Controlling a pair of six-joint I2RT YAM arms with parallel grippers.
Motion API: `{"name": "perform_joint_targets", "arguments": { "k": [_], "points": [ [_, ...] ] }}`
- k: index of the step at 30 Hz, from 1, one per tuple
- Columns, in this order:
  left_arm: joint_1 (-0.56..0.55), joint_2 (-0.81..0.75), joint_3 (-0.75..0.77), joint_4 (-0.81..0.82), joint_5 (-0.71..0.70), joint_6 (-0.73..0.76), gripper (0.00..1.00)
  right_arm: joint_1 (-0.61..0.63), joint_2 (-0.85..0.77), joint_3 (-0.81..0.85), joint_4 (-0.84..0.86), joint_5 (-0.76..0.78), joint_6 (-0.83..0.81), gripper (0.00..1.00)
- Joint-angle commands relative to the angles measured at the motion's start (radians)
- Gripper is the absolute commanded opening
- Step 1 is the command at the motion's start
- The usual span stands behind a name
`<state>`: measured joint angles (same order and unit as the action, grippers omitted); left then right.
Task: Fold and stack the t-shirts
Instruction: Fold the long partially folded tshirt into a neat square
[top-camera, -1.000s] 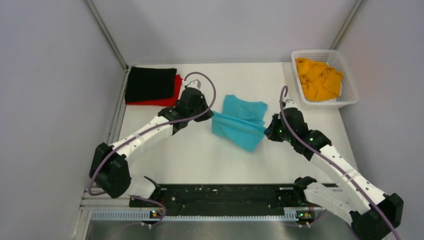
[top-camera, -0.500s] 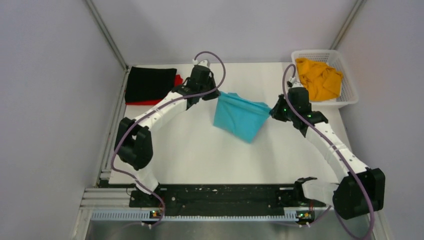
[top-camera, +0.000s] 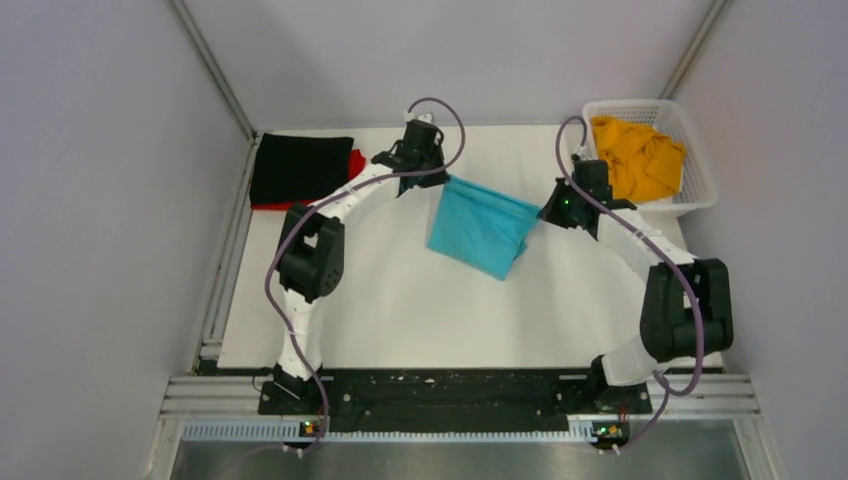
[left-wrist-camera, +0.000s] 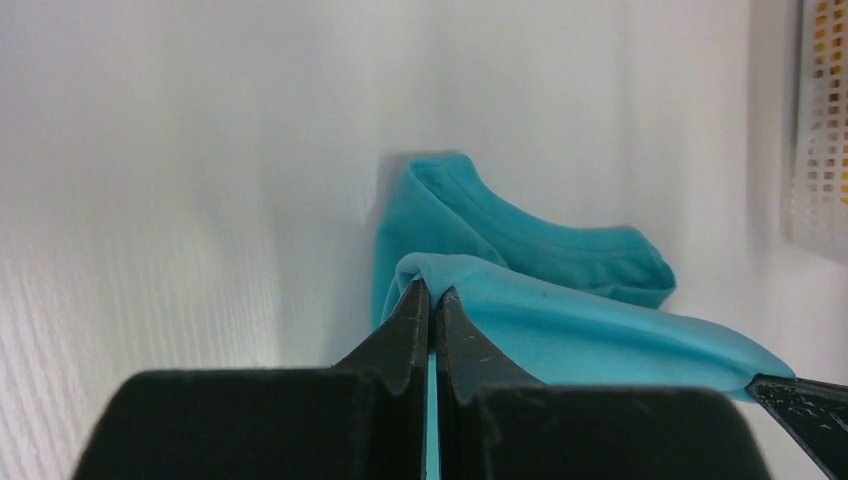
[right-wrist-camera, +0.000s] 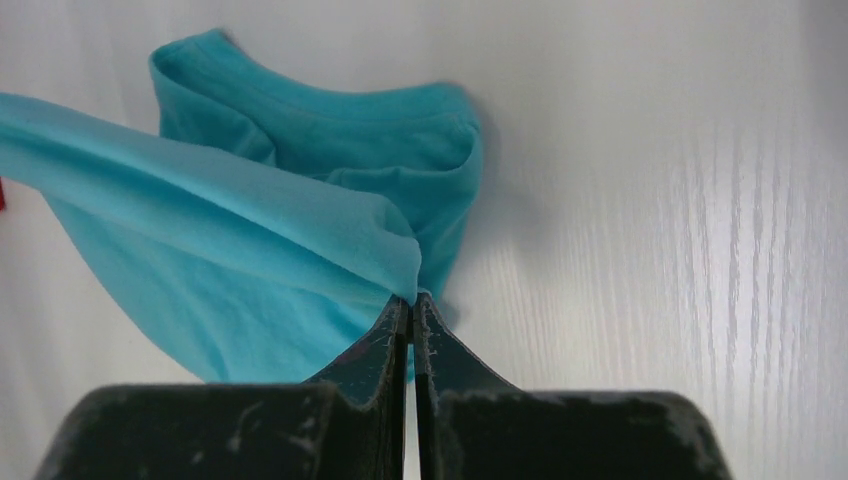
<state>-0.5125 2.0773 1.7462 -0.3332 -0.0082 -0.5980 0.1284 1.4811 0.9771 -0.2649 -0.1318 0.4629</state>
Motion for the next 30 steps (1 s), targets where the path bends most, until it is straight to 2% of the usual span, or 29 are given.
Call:
{"name": "perform_joint_targets", "arguments": {
  "k": [1, 3, 4, 5, 7, 8, 10, 12, 17, 18, 21, 30],
  "points": [
    [0.039, 0.082, 0.115, -0.013, -0.028, 0.020, 0.02, -0.051, 0.115, 0.085, 0.077, 0.014, 0.006, 0.00],
    [0.043, 0.116, 0.149, -0.004, -0.008, 0.017, 0.15, -0.064, 0.167, 0.111, 0.098, 0.004, 0.015, 0.06],
    [0.046, 0.131, 0.161, 0.002, 0.000, 0.017, 0.28, -0.065, 0.188, 0.125, 0.103, 0.011, 0.019, 0.09],
    [0.047, 0.146, 0.176, 0.004, 0.002, 0.019, 0.40, -0.066, 0.205, 0.140, 0.102, 0.025, 0.024, 0.19],
    [0.053, 0.169, 0.215, -0.003, 0.043, 0.023, 0.59, -0.068, 0.228, 0.168, 0.098, 0.068, 0.035, 0.36],
    [0.056, 0.176, 0.234, -0.007, 0.060, 0.027, 0.69, -0.070, 0.234, 0.184, 0.089, 0.084, 0.039, 0.48],
    [0.058, 0.174, 0.257, -0.028, 0.077, 0.036, 0.84, -0.069, 0.231, 0.215, 0.064, 0.094, 0.036, 0.69],
    [0.059, 0.140, 0.239, -0.026, 0.099, 0.045, 0.99, -0.069, 0.194, 0.214, 0.058, 0.064, 0.027, 0.81],
    [0.054, 0.021, 0.081, 0.042, 0.233, 0.028, 0.99, -0.046, 0.069, 0.084, 0.188, -0.179, 0.042, 0.90],
    [0.051, -0.001, 0.033, 0.084, 0.273, 0.023, 0.99, -0.034, 0.055, 0.055, 0.236, -0.245, 0.051, 0.97],
    [0.040, -0.015, -0.024, 0.184, 0.359, 0.008, 0.99, -0.002, 0.064, 0.025, 0.319, -0.393, 0.070, 0.99],
    [0.041, 0.267, 0.275, 0.075, 0.471, -0.039, 0.99, 0.002, 0.215, 0.084, 0.388, -0.361, 0.084, 0.99]
  ]
}}
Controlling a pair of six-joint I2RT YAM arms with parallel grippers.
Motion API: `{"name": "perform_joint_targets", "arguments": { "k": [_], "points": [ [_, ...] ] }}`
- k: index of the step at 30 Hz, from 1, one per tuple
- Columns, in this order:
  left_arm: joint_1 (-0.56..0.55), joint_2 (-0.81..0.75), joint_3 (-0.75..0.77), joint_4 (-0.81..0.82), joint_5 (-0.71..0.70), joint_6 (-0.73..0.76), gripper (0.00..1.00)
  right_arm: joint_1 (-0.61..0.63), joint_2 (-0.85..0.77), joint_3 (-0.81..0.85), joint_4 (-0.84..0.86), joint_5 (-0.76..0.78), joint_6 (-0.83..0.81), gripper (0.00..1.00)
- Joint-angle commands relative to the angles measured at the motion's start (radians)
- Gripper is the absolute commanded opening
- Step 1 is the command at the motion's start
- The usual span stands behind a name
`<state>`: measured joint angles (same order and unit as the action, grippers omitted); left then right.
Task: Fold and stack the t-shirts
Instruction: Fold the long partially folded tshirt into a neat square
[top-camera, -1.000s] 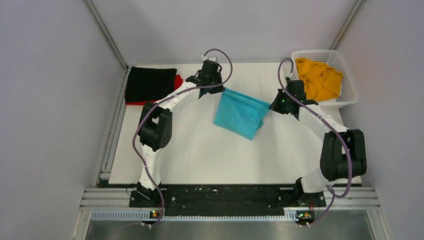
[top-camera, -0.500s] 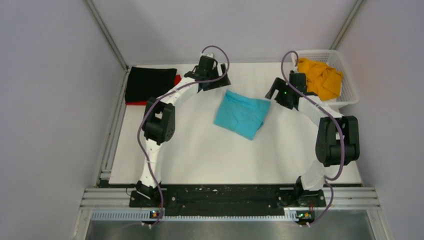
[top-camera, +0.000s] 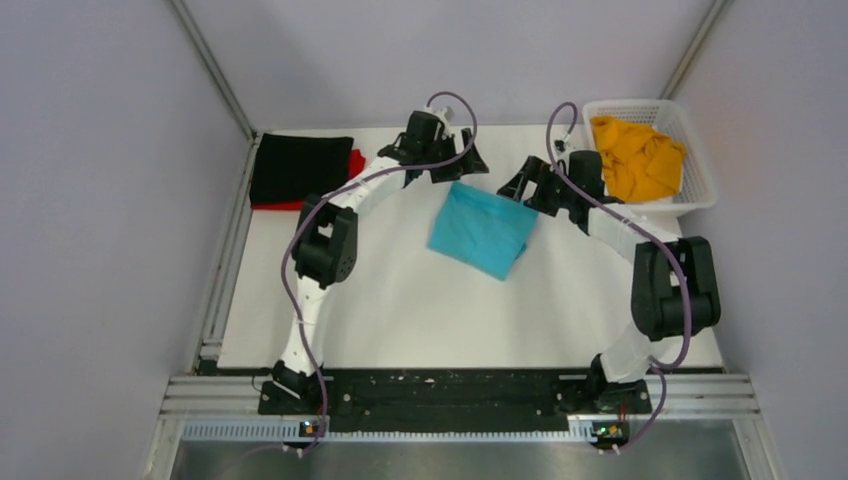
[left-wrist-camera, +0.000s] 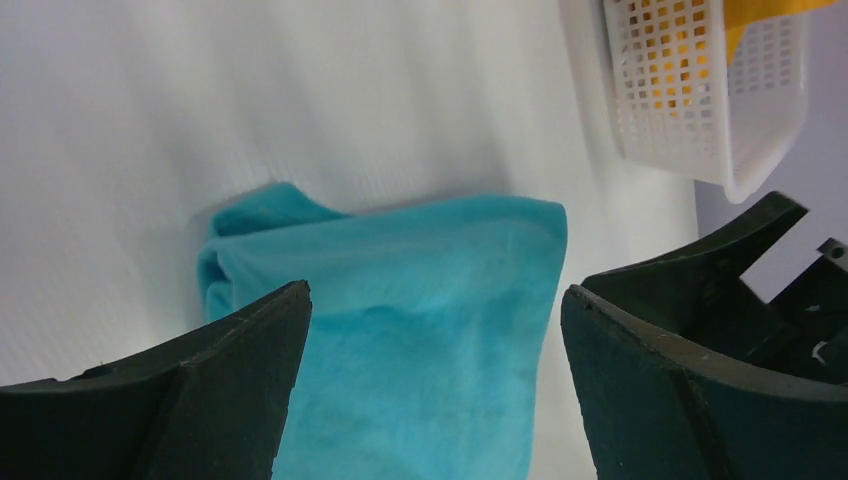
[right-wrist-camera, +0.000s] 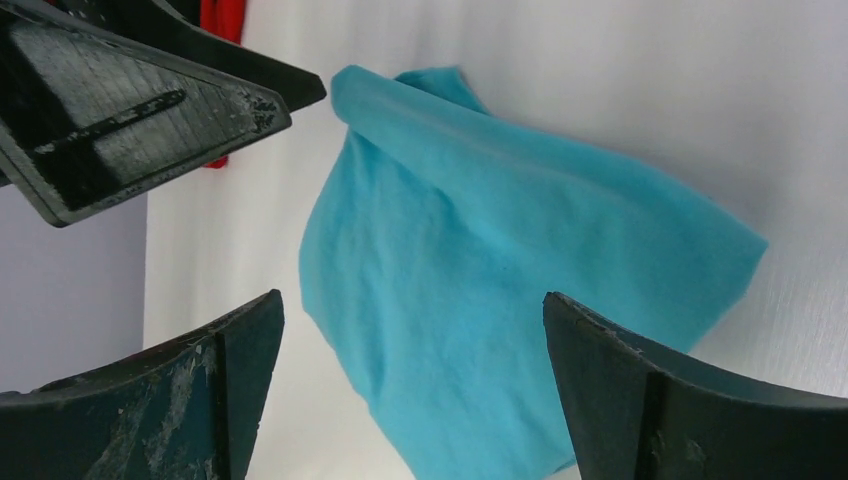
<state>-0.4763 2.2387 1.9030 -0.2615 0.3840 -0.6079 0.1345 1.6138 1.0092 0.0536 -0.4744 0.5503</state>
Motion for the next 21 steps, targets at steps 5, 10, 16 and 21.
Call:
{"name": "perform_joint_targets", "arguments": {
  "k": [5, 10, 16, 21],
  "points": [
    [0.016, 0.211, 0.227, 0.012, 0.042, -0.038, 0.99, -0.025, 0.229, 0.117, 0.100, -0.053, 0.003, 0.99],
    [0.031, 0.301, 0.276, 0.056, 0.039, -0.078, 0.99, -0.038, 0.347, 0.171, 0.076, -0.020, -0.038, 0.99],
    [0.031, 0.272, 0.126, 0.091, 0.164, -0.162, 0.99, -0.047, 0.416, 0.199, 0.052, -0.057, -0.103, 0.99],
    [0.030, 0.071, -0.134, 0.149, 0.127, -0.149, 0.99, -0.047, 0.313, 0.204, -0.027, -0.023, -0.170, 0.99]
  ]
}}
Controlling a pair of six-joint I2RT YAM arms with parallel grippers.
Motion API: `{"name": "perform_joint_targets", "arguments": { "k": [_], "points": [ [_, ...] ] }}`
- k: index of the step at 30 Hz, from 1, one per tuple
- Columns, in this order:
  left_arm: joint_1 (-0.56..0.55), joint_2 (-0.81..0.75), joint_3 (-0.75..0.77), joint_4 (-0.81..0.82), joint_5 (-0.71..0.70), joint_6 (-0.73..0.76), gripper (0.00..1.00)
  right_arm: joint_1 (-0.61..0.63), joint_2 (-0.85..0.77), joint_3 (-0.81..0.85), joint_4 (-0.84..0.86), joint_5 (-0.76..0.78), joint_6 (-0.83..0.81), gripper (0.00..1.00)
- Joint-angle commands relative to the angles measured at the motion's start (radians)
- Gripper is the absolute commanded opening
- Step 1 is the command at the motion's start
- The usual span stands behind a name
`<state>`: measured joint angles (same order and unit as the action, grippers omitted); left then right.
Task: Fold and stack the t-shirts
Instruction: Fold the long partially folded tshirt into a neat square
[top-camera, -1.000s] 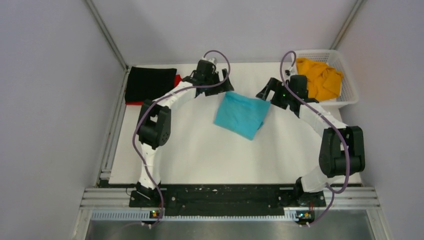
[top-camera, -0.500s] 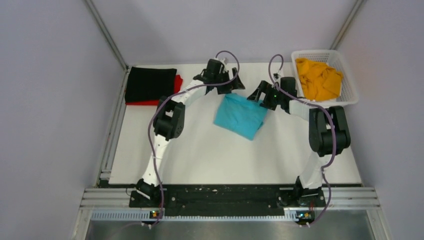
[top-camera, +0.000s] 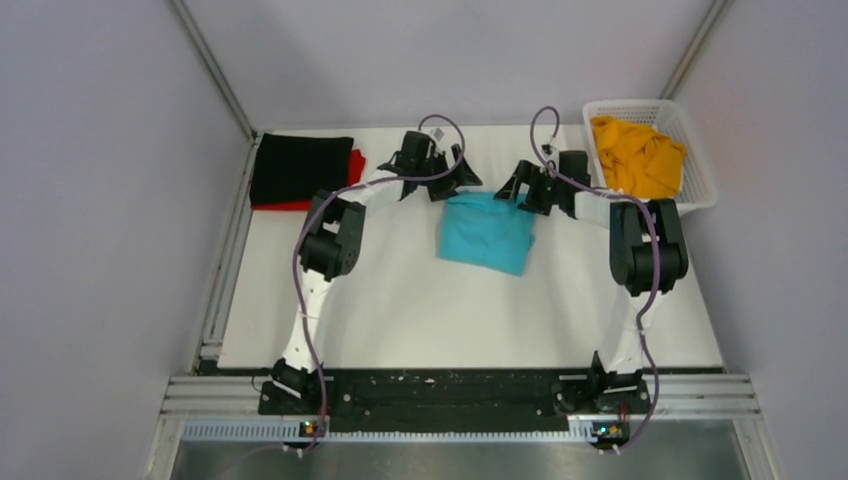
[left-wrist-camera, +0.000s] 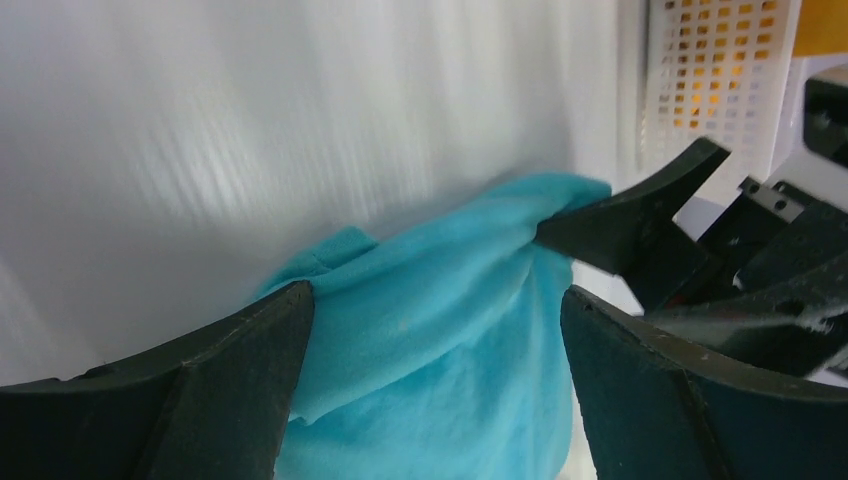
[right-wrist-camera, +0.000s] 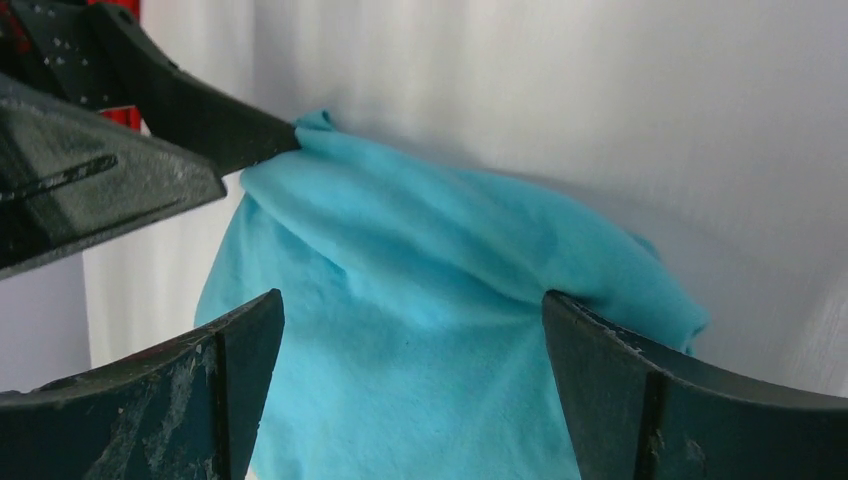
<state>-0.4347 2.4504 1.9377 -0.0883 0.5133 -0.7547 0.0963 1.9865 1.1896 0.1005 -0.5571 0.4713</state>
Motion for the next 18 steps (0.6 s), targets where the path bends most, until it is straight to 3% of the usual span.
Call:
{"name": "perform_joint_targets", "arguments": {
  "k": [1, 6, 13, 18],
  "points": [
    [-0.012, -0.181, -0.188, -0.035, -0.042, 0.026, 0.99, -0.008, -0.095, 0.024, -0.089, 0.087, -0.100, 0.99],
    [-0.019, -0.386, -0.184, -0.206, -0.109, 0.126, 0.99, -0.008, -0.286, 0.009, -0.143, 0.153, -0.140, 0.99],
    [-0.046, -0.721, -0.624, -0.093, -0.165, 0.085, 0.99, -0.009, -0.619, -0.285, -0.229, 0.245, -0.085, 0.99],
    [-0.131, -0.811, -0.850, -0.045, -0.181, 0.073, 0.99, -0.008, -0.860, -0.587, -0.193, 0.102, 0.023, 0.98]
  ]
}}
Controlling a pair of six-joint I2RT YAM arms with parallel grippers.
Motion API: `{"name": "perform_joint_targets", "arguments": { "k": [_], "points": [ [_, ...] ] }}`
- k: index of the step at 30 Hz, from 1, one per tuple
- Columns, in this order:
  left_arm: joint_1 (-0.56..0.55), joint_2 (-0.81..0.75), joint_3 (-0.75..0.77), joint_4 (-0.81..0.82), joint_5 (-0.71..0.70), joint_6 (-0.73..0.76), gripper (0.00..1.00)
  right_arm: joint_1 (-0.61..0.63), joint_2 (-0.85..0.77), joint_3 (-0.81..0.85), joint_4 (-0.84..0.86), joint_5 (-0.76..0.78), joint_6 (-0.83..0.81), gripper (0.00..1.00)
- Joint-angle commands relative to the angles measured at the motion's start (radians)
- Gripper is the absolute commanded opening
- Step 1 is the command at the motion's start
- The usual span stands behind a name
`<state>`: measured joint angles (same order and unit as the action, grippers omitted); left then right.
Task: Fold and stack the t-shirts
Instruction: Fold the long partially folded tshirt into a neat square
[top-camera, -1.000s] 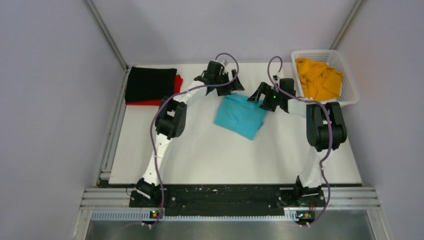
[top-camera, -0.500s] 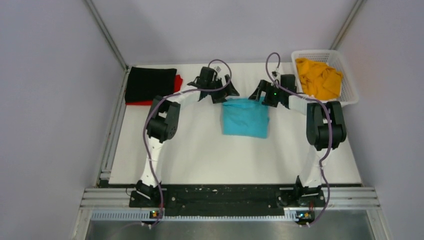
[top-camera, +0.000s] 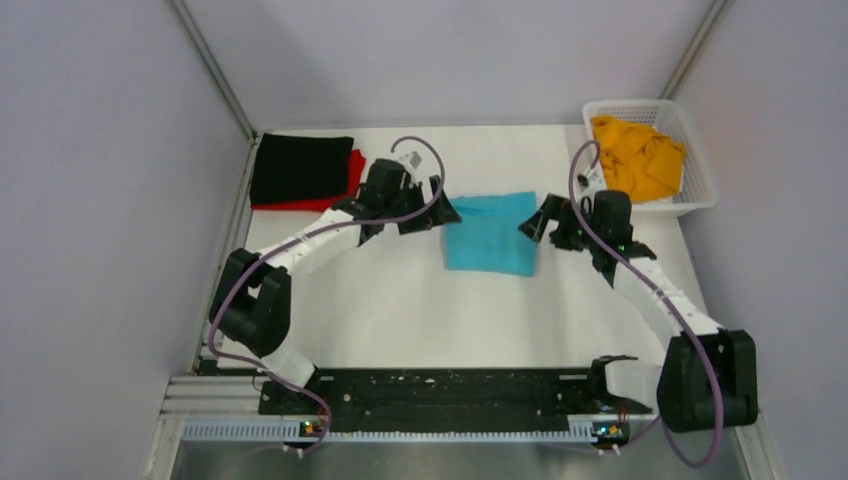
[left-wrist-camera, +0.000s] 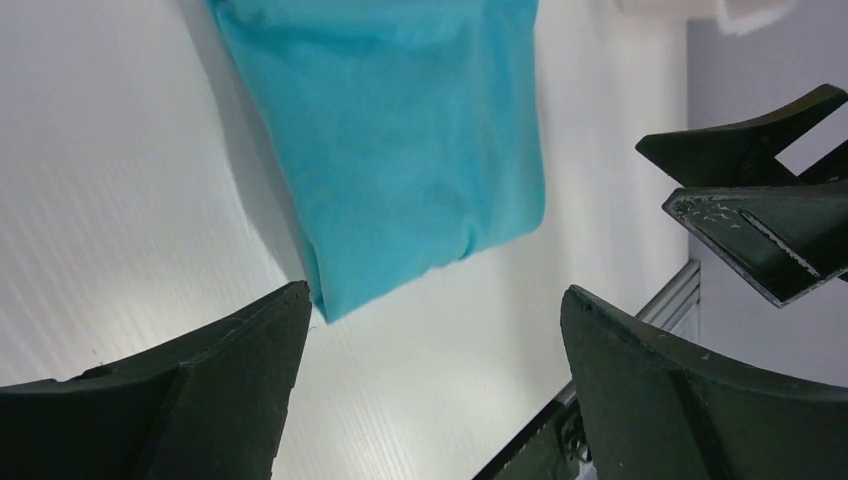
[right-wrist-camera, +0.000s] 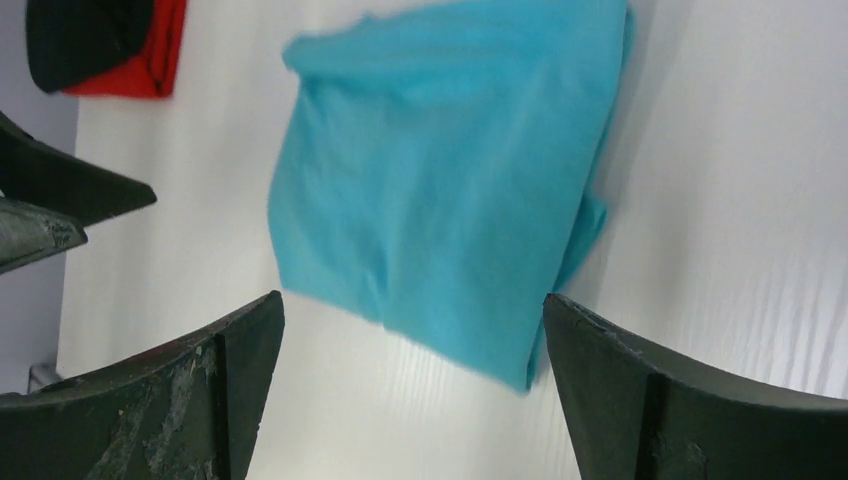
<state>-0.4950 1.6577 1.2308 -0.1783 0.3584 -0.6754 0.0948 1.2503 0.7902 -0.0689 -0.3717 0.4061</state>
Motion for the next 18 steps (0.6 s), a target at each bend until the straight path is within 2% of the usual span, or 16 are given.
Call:
{"name": "perform_joint_targets", "arguments": {
  "k": [1, 4, 7, 11, 14, 18],
  "points": [
    [-0.084, -0.018, -0.168, 0.052, -0.029, -0.010, 0.99, -0.007, -0.162, -0.234, -0.006, -0.109, 0.107, 0.98],
    [-0.111, 0.002, -0.222, 0.091, -0.019, -0.035, 0.95, -0.007, -0.226, -0.312, -0.015, -0.123, 0.120, 0.97],
    [-0.126, 0.051, -0.230, 0.136, 0.003, -0.049, 0.86, -0.007, -0.225, -0.358, 0.022, -0.128, 0.129, 0.91],
    [-0.127, 0.146, -0.173, 0.130, 0.009, -0.038, 0.71, -0.007, -0.162, -0.366, 0.062, -0.068, 0.101, 0.77],
    [-0.126, 0.201, -0.136, 0.111, -0.002, -0.016, 0.61, -0.006, -0.091, -0.354, 0.101, -0.024, 0.088, 0.71],
    [-0.125, 0.230, -0.121, 0.092, -0.086, -0.008, 0.55, -0.006, -0.020, -0.348, 0.143, 0.016, 0.082, 0.67]
  ]
}}
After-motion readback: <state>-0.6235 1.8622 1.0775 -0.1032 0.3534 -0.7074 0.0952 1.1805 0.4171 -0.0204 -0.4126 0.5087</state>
